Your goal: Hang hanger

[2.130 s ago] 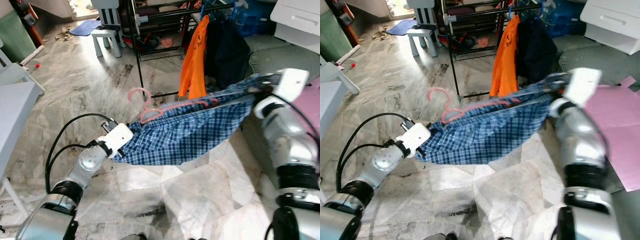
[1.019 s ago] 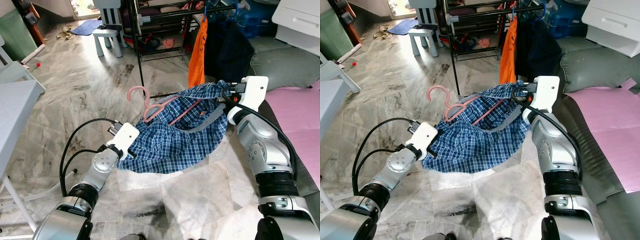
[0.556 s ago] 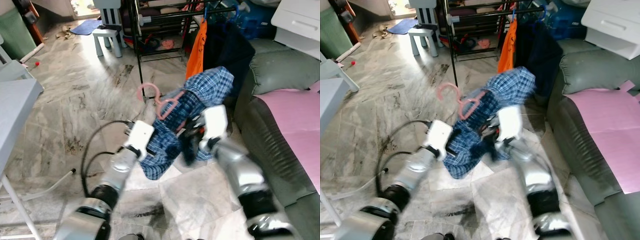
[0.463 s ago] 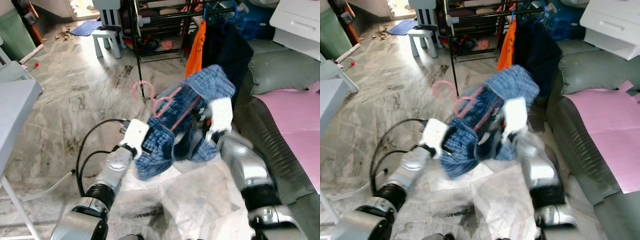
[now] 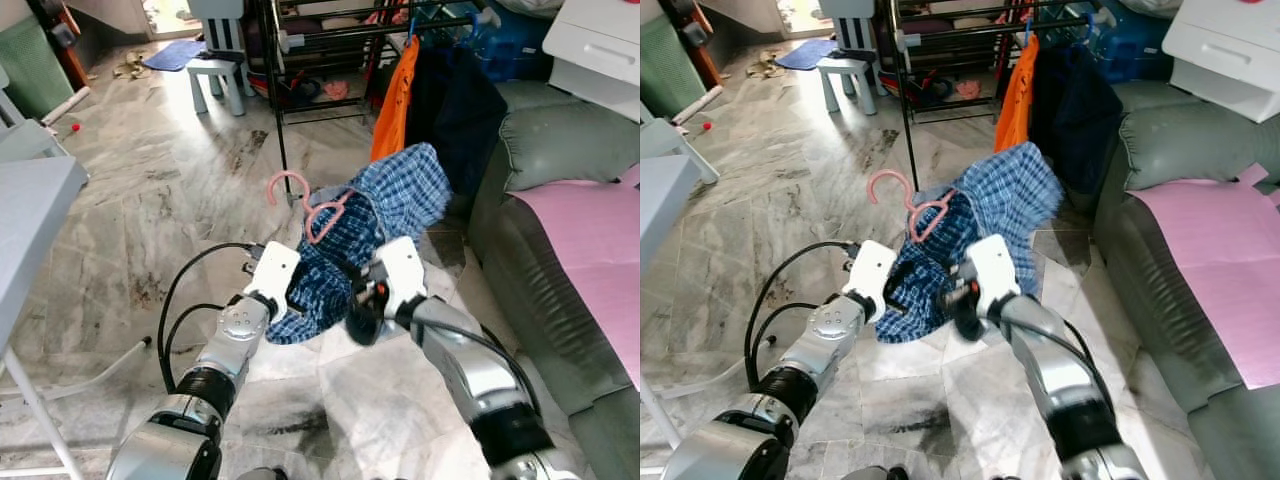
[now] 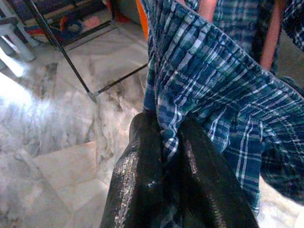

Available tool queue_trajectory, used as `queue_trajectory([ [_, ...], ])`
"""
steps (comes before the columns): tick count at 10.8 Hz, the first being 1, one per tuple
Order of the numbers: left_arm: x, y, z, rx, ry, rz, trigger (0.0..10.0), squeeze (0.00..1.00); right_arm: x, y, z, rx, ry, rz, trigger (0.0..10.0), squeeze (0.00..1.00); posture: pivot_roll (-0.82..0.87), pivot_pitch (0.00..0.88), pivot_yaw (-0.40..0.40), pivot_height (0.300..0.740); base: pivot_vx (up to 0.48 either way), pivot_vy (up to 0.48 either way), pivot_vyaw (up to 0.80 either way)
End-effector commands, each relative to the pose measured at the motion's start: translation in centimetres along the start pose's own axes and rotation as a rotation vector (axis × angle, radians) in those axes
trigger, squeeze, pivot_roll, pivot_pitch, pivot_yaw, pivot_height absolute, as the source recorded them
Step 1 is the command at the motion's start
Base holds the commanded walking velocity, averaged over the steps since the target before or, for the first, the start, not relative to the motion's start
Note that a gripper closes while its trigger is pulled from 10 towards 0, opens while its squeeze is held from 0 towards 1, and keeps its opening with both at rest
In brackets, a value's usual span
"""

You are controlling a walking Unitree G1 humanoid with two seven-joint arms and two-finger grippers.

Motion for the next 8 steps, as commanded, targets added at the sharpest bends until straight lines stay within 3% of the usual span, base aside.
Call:
queue_trajectory([
  [1,-0.5,1.2,0.6,-0.019,0.009,-0.02,0.0,0.0,0.4,-1.6,1.4,0.023,0.085,0.072,0.0,0.0,-0.1,0.065,0.033,0.74,0.0,0.0,0.0],
  [4,-0.7,1.5,1.7,-0.025,0.021,-0.009,0.0,0.0,3.5,-6.7,-0.6,0.043,0.014,0.249,0.4,0.0,-0.1,0.063,0.036,0.74,0.0,0.0,0.0],
  [5,-0.7,1.5,1.9,-0.029,0.023,-0.006,0.0,0.0,3.8,-7.0,-1.6,0.06,-0.047,0.258,10.0,0.0,-0.1,0.063,0.039,0.74,0.0,0.0,0.0],
  [6,-0.7,1.5,2.1,-0.041,0.021,-0.002,0.0,0.0,4.0,-6.6,-2.7,0.036,-0.108,0.23,10.0,0.0,-0.1,0.064,0.041,0.74,0.0,0.0,0.0],
  [7,-0.6,1.3,2.5,-0.069,0.022,0.006,0.0,0.0,4.2,-5.9,-3.0,0.062,-0.104,0.208,10.0,1.0,-0.1,0.064,0.043,0.74,0.0,0.0,0.0],
  [8,-0.4,0.8,3.2,-0.114,0.011,0.024,0.0,0.0,4.8,-5.1,-3.1,0.174,-0.051,0.21,10.0,1.0,-0.11,0.061,0.044,0.74,0.0,0.0,0.0],
])
Point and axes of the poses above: a point about 5 cm out from each wrist's last joint towards the gripper, its own x axis pointing back from the gripper into the wrist, its own y axis along the axis of the wrist's last joint, z = x × y, the point moved 3 cm from there along -x, pointing out of the wrist towards the gripper, and after that the axes turned 14 degrees about -x, right-handed, at the moved point
